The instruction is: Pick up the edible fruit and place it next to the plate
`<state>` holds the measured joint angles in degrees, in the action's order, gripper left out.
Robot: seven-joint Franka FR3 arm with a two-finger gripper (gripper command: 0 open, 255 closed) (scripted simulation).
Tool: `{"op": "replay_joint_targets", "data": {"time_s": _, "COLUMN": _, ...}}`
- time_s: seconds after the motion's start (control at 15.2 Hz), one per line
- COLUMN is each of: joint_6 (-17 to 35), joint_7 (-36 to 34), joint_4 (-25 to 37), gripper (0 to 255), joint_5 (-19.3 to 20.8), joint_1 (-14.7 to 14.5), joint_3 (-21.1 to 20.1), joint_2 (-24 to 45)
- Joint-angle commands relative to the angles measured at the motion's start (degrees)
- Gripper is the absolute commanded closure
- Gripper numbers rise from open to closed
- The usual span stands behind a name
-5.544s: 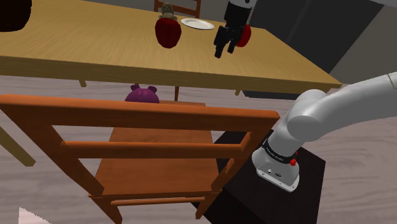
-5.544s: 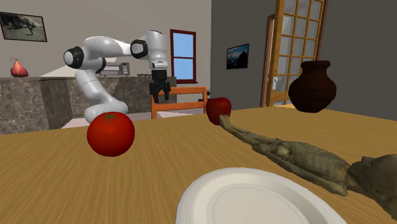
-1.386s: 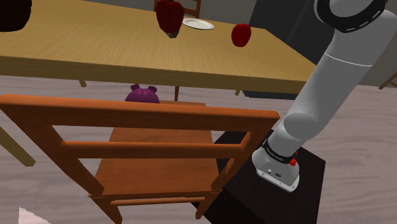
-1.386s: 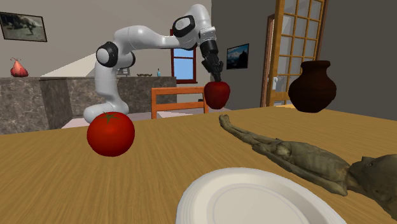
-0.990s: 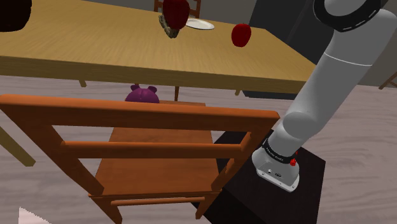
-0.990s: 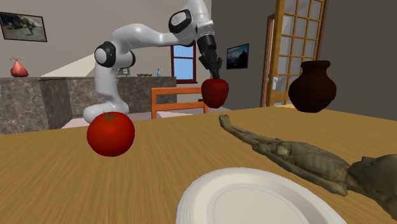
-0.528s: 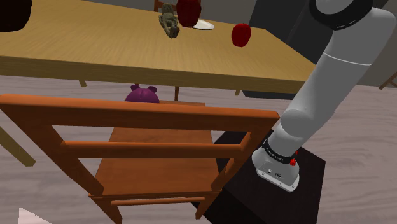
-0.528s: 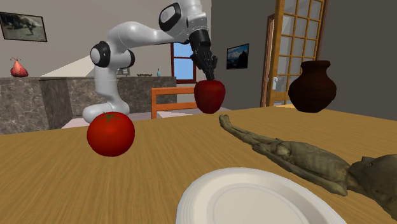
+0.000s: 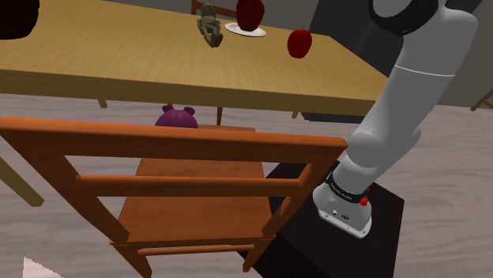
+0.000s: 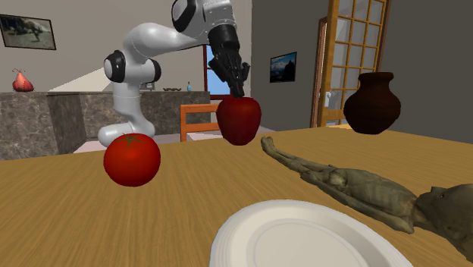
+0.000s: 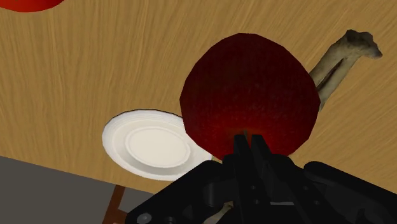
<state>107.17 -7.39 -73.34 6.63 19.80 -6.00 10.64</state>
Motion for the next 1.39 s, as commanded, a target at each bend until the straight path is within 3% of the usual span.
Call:
{"op": "replay_joint_targets", "data": {"time_s": 0.0, "joint_6": -1.4, "joint_7": 2.5, "joint_4": 4.0, "gripper": 255, "joint_5": -0.9, "joint_1": 1.4, "joint_3": 0.8, "joint_2": 2.3}}
{"op": "replay_joint_targets", "data": {"time_s": 0.13, "joint_6": -2.1, "joint_7": 4.9, "joint_4": 7.1, "gripper": 255, "joint_5": -1.8, "joint_1": 2.9, "joint_3": 1.4, "joint_2": 4.6}}
{"op": "replay_joint_targets", "data": {"time_s": 1.06, "joint_6": 10.8, "joint_7": 4.3, "joint_4": -10.1, "gripper": 255, "joint_5": -1.9, "joint_1": 3.4, "joint_3": 1.5, "joint_2": 0.3}}
{"op": "replay_joint_targets", "data": {"time_s": 1.32, "joint_6": 10.8, "joint_7": 4.3, "joint_4": -10.1, "gripper": 255, "joint_5": -1.9, "joint_1": 3.4, "joint_3": 1.5, "joint_2": 0.3}}
